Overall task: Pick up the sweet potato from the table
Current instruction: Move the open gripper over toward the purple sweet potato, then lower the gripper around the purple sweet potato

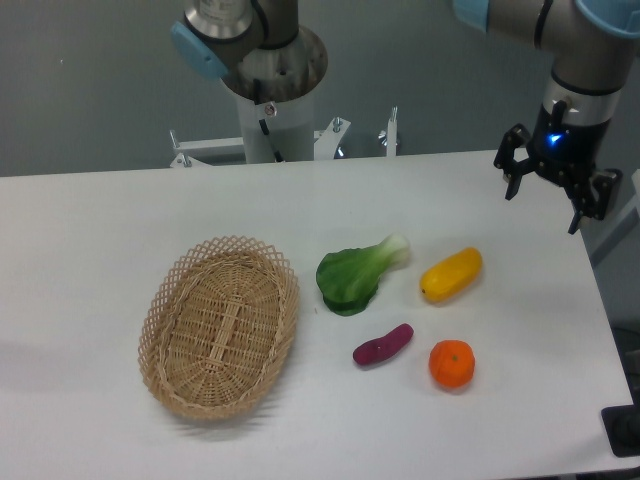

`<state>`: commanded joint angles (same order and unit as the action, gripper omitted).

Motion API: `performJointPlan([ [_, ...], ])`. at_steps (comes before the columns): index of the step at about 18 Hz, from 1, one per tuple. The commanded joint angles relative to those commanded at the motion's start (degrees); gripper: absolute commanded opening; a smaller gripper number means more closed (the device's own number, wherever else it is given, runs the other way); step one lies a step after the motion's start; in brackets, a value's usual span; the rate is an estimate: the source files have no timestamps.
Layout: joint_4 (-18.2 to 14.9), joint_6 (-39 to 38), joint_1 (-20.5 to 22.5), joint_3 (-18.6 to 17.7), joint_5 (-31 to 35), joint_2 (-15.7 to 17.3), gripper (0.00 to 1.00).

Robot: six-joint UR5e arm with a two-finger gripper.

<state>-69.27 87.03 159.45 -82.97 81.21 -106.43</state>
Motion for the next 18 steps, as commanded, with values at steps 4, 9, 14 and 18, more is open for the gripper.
performJointPlan([
  [4,5.7,-6.3,-5.1,-0.7,0.5,-2.7,1.0],
  [9,8.7,-5.6,-10.2,-0.9,1.1,-6.3,1.0],
  [14,9.1,-6.7,-13.3,-4.4,1.1,-8.3,1.0],
  [18,9.4,-6.8,-14.9,-5.0,2.8,-10.8,1.0],
])
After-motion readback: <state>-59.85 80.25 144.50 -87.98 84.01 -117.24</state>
